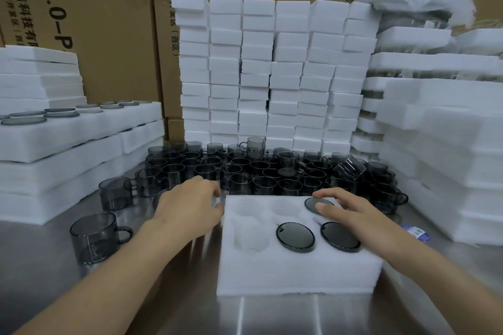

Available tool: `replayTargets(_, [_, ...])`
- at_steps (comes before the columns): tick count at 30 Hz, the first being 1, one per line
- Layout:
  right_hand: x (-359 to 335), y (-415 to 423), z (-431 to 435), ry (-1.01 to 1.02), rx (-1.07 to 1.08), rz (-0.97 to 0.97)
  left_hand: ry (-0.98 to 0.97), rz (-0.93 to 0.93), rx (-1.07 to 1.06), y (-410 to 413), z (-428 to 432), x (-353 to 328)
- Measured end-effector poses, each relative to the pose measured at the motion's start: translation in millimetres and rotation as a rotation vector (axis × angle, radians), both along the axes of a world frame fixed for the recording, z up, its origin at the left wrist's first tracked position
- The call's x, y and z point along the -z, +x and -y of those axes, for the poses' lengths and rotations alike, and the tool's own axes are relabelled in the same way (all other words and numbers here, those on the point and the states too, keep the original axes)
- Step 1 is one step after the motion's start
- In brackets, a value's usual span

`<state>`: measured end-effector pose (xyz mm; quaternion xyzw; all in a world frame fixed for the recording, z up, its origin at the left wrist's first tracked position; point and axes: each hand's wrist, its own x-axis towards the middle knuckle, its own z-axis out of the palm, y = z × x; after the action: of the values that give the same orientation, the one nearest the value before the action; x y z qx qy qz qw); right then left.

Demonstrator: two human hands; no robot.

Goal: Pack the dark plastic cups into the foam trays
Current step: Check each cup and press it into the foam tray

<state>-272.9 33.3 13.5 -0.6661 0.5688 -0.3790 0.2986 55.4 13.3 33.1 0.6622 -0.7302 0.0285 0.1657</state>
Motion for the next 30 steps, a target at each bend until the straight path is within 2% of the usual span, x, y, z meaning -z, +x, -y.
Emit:
replayTargets(2, [0, 0, 0, -0.001, -0.008, 0.004, -0.051, -0.049, 0.012, -1, 0, -1])
replayTargets(8, [-3, 2, -3, -0.005, -0.003, -0.004, -0.028, -0.103, 0.021, 0, -1, -5])
replayTargets(13, [-7, 4, -9, -0.002, 0.009, -0.041, -0.178, -0.174, 0.035, -2, -3, -9])
replayTargets(16, [-14, 8, -17, -0.046, 0.044, -0.136, -0.316, -0.275, 0.073, -7, -7, -14])
replayTargets(20, [-29, 14, -30, -0.272, 0.163, -0.477, -0.544, -0.405, 0.234, -13, -15, -22])
replayTargets(21, [-34, 17, -35, -0.344, 0.165, -0.507, -0.609, -0.433, 0.297, -16, -18, -24])
replayTargets(24, [-47, 33, -52, -0.535, 0.076, -0.378, -0.813, -0.477, 0.484, -34, -33, -31])
replayTargets(26, [-49, 47, -63, -0.575, -0.028, -0.348, -0.883, -0.476, 0.607, -50, -45, -30])
replayTargets(30, [-38, 71, -74, -0.538, -0.153, -0.423, -0.798, -0.478, 0.839, -82, -70, -12])
